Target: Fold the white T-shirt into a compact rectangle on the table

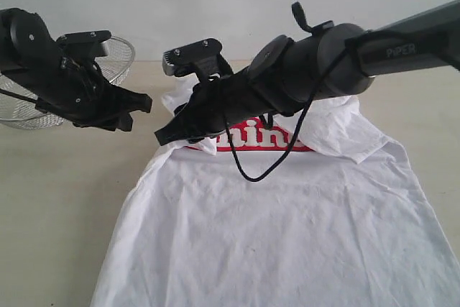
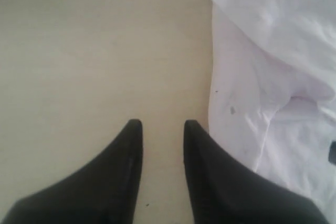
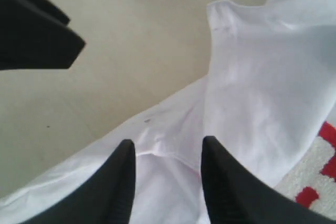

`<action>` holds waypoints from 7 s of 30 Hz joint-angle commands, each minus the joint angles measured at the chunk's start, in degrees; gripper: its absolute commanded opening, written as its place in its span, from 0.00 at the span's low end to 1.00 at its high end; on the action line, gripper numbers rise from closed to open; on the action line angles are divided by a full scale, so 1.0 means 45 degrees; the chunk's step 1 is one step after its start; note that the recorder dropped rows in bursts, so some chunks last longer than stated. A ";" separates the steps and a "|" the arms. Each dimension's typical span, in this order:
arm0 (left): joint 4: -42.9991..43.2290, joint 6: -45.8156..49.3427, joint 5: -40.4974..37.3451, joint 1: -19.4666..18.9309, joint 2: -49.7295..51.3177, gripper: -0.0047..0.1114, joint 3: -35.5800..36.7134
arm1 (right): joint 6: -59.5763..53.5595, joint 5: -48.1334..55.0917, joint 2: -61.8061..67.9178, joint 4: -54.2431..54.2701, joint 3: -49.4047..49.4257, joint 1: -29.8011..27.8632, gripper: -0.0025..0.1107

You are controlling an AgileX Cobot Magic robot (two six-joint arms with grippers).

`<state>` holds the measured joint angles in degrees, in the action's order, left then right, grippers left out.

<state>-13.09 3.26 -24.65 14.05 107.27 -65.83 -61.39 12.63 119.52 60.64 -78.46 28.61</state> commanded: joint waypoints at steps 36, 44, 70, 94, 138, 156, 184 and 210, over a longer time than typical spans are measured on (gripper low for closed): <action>0.0107 0.0022 0.0158 0.0001 -0.0096 0.27 0.0137 | 0.2660 -0.3862 0.1240 -0.0042 -0.0369 -0.0023 0.02; 0.0109 0.0047 0.0084 0.0001 -0.0096 0.27 0.0137 | 0.2785 -0.3688 0.0643 0.0591 -0.0343 -0.0392 0.02; 0.0109 0.0047 0.0159 0.0001 -0.0096 0.27 0.0137 | -0.1579 -0.0245 0.1098 0.0630 -0.1706 -0.0622 0.47; 0.0109 0.0047 0.0139 0.0001 -0.0096 0.27 0.0137 | -0.1361 -0.2005 0.2032 0.0367 -0.1675 -0.0647 0.08; -0.1160 0.1620 -0.0628 0.0040 -0.0177 0.27 0.0137 | 0.4102 0.0193 0.1068 -0.0326 -0.1372 -0.3885 0.30; -0.6243 0.7281 0.2193 0.2033 0.1513 0.08 0.0111 | 0.4099 0.2040 0.0216 -0.1081 -0.1372 -0.3942 0.14; -0.5528 0.7281 0.2473 0.1980 0.2984 0.08 -0.0489 | 0.4046 0.2742 0.0216 -0.1081 -0.1372 -0.3657 0.14; -0.2730 0.5027 0.1941 0.0624 0.2426 0.08 -0.0489 | 0.4149 0.2955 0.0216 -0.1605 -0.1372 -0.3657 0.14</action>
<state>-28.73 28.86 -14.98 17.48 118.86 -67.97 -42.89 25.48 121.14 53.96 -84.82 12.05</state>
